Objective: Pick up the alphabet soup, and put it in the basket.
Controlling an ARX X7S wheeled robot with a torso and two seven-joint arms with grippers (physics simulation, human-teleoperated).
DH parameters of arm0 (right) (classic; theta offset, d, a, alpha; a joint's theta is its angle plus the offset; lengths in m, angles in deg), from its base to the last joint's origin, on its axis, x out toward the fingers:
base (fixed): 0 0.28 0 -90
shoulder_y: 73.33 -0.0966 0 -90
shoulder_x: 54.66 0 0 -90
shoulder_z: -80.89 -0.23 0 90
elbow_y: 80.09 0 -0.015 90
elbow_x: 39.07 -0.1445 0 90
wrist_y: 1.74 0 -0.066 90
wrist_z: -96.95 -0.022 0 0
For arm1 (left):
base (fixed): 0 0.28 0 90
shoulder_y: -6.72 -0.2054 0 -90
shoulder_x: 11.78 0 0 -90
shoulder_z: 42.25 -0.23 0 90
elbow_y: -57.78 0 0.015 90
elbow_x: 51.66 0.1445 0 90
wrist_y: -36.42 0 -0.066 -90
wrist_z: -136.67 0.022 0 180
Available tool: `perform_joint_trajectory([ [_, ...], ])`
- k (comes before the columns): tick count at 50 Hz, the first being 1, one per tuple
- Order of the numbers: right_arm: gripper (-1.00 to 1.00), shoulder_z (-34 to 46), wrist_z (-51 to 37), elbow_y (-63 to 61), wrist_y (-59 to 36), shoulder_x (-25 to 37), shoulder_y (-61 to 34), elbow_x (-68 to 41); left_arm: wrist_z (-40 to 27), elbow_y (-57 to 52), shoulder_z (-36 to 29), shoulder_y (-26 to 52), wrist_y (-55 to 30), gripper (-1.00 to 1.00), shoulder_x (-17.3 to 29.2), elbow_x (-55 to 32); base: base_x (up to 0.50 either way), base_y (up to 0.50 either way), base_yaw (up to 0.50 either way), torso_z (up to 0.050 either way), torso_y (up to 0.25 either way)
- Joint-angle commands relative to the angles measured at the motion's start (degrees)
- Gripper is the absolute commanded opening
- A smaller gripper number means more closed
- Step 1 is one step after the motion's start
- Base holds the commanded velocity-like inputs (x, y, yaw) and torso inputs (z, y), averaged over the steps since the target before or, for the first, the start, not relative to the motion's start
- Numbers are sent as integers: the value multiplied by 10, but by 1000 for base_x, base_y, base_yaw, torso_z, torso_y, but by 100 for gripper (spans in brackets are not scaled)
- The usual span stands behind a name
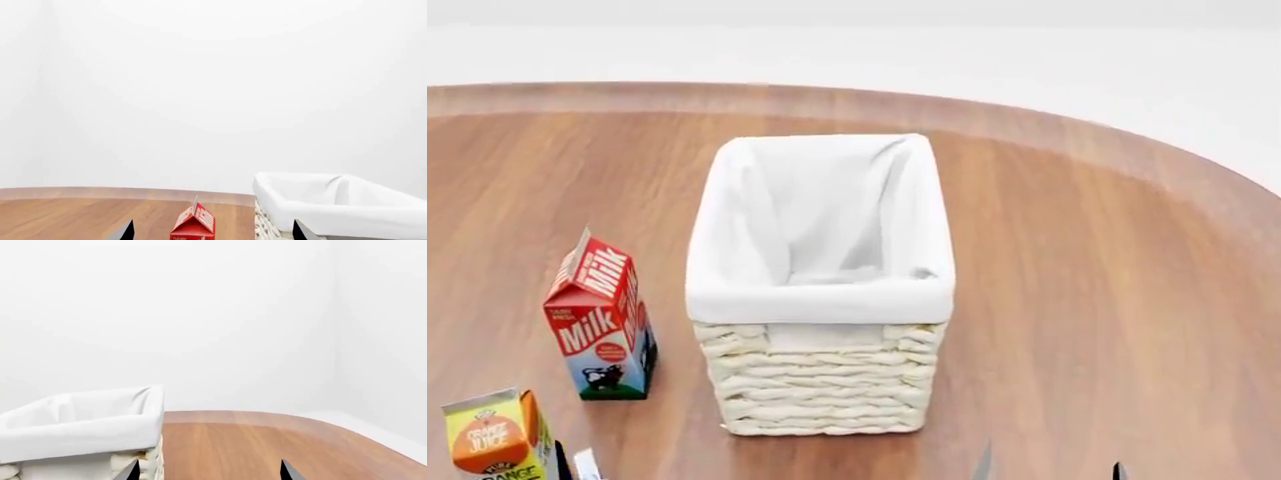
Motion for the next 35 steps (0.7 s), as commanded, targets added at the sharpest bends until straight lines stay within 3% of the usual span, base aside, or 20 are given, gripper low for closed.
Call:
perform_joint_trajectory([
  [1,100,2,-2,1,0,1,-1,-1,-2,-1,-2,0,1,100,2,0,184,0,0,0,0],
  [22,100,4,-6,4,10,3,-1,-6,-6,4,-6,2,3,100,4,-1,182,0,0,0,0],
  [35,100,4,-4,11,18,5,-4,-14,-9,0,-7,1,2,100,7,-3,12,0,0,0,0],
])
